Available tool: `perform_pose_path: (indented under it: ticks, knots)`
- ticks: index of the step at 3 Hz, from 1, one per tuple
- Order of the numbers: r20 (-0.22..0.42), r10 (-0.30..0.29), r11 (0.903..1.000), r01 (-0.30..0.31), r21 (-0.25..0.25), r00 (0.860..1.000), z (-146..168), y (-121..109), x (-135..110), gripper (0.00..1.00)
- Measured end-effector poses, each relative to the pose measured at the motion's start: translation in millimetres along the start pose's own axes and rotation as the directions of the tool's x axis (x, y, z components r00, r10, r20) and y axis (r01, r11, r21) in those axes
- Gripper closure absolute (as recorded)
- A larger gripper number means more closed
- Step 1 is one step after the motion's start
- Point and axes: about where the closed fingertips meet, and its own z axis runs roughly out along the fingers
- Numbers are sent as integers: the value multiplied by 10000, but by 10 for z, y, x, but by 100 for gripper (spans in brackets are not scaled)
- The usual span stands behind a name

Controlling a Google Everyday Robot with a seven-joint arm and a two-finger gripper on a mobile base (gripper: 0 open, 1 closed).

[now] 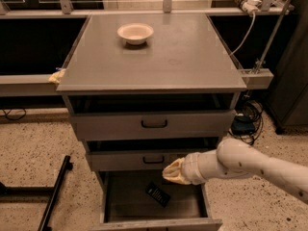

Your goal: Pick rxbar chocolate from bottom drawer and place on counter

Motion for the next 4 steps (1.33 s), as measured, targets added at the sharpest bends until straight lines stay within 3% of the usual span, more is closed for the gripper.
perform_pose_path:
  ticks: [1,3,4]
  knots:
    - [269,431,9984,-420,-391,9987,254,166,193,100]
    - [299,350,9989,-340,-335,9989,314,198,285,100]
    - [251,41,9985,-28,-545,9997,795,293,929,100]
